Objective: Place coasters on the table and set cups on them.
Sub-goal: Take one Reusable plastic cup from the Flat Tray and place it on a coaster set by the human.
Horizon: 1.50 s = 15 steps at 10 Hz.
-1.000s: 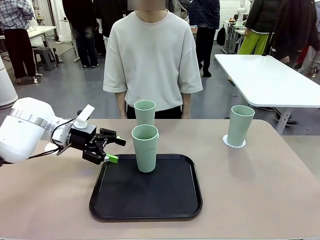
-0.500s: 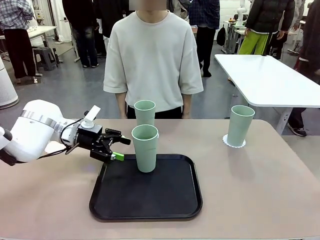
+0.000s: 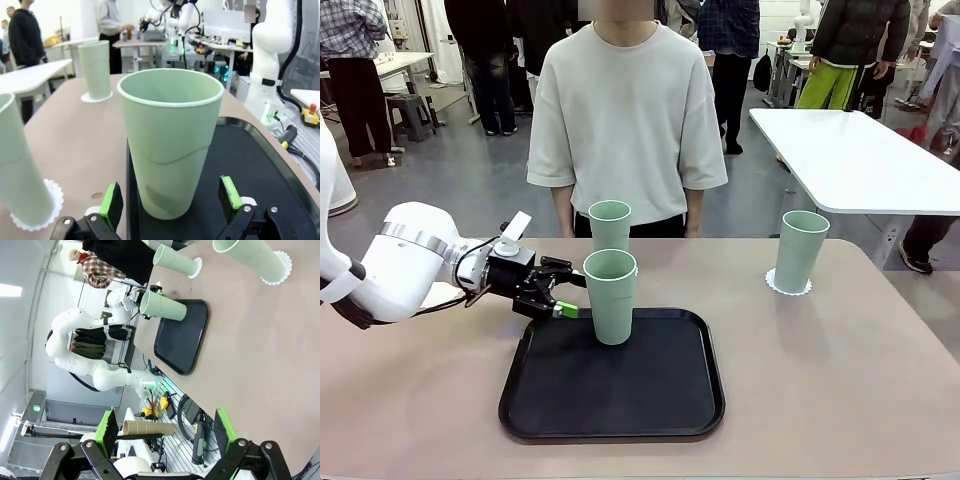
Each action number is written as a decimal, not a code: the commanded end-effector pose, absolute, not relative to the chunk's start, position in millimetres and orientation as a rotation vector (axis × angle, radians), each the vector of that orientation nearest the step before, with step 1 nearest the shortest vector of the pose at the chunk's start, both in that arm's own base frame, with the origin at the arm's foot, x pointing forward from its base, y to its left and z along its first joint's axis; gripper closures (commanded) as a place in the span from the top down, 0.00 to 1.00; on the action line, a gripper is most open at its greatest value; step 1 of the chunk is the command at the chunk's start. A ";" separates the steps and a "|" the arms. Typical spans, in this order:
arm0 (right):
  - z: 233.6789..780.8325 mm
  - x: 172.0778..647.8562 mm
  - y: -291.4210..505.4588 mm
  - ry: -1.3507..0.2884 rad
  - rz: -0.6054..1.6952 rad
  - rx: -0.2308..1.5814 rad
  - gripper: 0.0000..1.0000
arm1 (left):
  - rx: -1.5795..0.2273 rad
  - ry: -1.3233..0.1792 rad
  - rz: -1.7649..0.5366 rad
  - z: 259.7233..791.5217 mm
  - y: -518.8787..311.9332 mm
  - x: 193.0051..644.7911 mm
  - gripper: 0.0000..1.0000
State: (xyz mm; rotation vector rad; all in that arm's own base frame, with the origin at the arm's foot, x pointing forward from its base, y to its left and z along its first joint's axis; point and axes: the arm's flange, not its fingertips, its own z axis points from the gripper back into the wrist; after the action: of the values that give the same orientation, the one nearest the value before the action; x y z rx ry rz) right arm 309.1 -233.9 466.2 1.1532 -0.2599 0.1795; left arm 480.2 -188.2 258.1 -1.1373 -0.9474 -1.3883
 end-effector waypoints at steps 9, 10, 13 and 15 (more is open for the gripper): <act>466.7 308.2 -233.9 -0.260 0.180 1.163 1.00 | -1.186 -0.985 -1.424 242.2 -213.0 484.6 1.00; 466.7 308.2 -233.9 -0.260 0.180 1.163 1.00 | -1.190 -0.985 -1.426 240.4 -216.5 484.6 1.00; 466.7 308.2 -233.9 -0.260 0.180 1.163 1.00 | -1.213 -0.980 -1.440 238.0 -224.9 486.0 1.00; 466.7 308.2 -233.9 -0.260 0.180 1.163 1.00 | -1.228 -0.983 -1.449 235.0 -231.4 486.9 1.00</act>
State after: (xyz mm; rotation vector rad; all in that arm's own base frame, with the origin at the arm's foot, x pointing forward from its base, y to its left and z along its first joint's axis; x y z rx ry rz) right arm 309.0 -233.9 466.2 1.1530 -0.2599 0.1793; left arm 484.0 -225.6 239.9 -1.2181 -0.9371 -1.4265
